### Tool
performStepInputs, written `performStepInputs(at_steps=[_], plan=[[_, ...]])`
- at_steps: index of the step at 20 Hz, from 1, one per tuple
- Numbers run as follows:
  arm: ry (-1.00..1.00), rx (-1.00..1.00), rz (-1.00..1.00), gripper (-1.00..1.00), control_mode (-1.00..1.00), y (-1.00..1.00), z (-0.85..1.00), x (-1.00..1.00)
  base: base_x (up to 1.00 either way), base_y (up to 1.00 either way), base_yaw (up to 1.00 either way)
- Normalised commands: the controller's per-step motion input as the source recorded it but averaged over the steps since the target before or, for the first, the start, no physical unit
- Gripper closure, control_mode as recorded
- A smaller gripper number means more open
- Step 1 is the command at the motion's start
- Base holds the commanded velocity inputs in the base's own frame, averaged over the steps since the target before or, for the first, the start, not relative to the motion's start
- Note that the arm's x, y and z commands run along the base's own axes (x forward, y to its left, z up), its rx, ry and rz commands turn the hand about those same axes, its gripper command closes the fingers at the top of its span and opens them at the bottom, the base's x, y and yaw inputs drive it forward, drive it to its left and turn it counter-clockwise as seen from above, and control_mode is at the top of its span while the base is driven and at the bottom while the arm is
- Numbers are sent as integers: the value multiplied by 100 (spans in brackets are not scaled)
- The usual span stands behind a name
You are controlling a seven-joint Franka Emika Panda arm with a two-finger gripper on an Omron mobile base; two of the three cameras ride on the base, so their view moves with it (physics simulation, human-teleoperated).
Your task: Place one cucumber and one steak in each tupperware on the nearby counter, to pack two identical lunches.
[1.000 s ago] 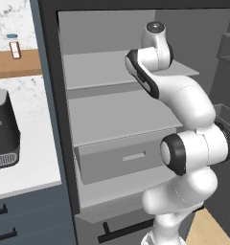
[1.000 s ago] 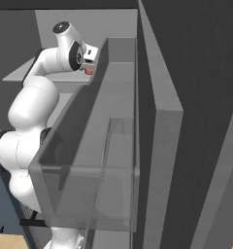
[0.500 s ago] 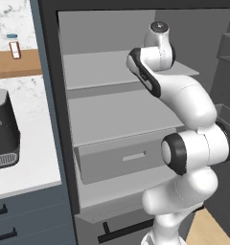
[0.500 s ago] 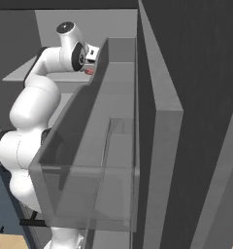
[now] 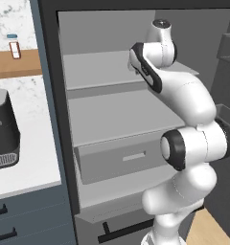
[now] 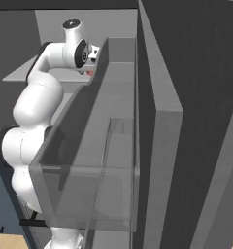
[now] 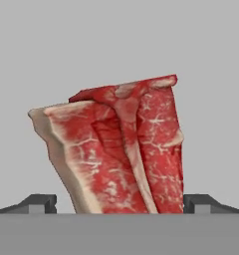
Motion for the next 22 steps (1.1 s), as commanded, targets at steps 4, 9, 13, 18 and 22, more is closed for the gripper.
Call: performStepInputs(at_steps=[4,9,13,18,22], plan=[[12,0,6,100,-100,0,-25,11,0,0,0],[6,0,6,100,-100,1,-35,4,0,0,0],[-3,-6,5,100,-100,18,-36,-10,0,0,0],[-16,-12,3,100,-100,47,-32,-48,0,0,0],[-3,-2,7,100,-100,41,4,-92,0,0,0]])
